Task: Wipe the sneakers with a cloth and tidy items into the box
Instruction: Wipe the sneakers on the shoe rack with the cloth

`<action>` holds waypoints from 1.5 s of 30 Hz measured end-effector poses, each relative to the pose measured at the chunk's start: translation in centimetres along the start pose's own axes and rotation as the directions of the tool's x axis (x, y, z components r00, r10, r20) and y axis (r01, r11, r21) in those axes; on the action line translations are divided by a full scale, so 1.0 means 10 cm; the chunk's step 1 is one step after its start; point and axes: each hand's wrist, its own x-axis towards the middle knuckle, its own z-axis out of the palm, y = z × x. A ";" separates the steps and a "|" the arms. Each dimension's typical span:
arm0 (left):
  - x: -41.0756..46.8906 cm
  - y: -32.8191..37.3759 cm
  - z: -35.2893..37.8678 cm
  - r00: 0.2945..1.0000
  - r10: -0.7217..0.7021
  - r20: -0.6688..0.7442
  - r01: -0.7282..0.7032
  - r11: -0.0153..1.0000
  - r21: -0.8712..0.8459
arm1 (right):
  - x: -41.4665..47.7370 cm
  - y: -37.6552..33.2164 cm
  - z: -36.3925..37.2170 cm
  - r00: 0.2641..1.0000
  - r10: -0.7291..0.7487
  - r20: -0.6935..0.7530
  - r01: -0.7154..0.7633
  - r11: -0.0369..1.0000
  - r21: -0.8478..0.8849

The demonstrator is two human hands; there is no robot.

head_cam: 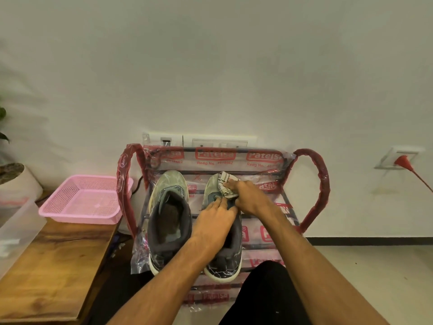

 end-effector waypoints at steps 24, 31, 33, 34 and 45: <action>-0.02 -0.07 0.02 0.999 -0.046 0.020 0.047 0.998 -0.029 | -0.33 0.44 -0.35 0.976 0.187 -0.107 -0.110 0.860 0.499; 0.13 -0.08 0.03 0.989 -0.136 0.053 0.136 0.991 0.006 | -0.26 0.15 -0.26 0.972 0.167 -0.167 -0.092 0.918 0.385; 0.12 -0.07 0.07 0.992 -0.123 0.025 0.123 0.992 0.002 | -0.25 0.10 -0.22 0.969 0.132 -0.211 -0.058 0.944 0.324; 0.11 -0.06 0.08 0.994 -0.113 0.011 0.113 0.994 -0.007 | -0.23 0.08 -0.21 0.966 0.102 -0.237 -0.027 0.954 0.300; 0.05 -0.03 0.12 0.999 -0.041 -0.025 0.040 0.998 -0.042 | -0.01 -0.01 -0.07 0.989 -0.109 -0.101 0.091 0.982 -0.164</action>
